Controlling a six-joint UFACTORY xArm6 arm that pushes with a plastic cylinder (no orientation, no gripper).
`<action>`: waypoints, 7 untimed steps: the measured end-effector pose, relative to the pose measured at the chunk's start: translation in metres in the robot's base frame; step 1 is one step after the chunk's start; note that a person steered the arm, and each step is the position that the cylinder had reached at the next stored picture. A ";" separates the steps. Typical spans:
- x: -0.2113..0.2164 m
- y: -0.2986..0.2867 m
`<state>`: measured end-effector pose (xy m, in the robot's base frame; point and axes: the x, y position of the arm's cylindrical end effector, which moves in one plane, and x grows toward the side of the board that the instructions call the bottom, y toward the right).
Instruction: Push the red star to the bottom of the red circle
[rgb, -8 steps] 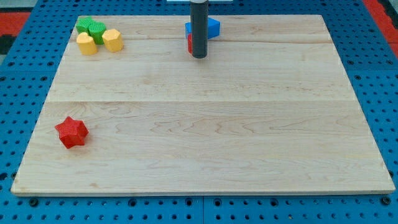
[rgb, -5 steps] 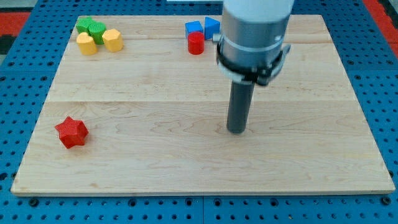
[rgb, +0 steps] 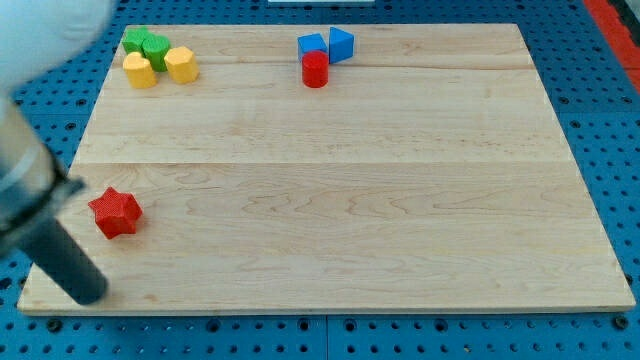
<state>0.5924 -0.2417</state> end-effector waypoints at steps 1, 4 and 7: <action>-0.053 -0.012; -0.075 0.066; -0.138 0.149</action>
<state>0.4543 -0.0929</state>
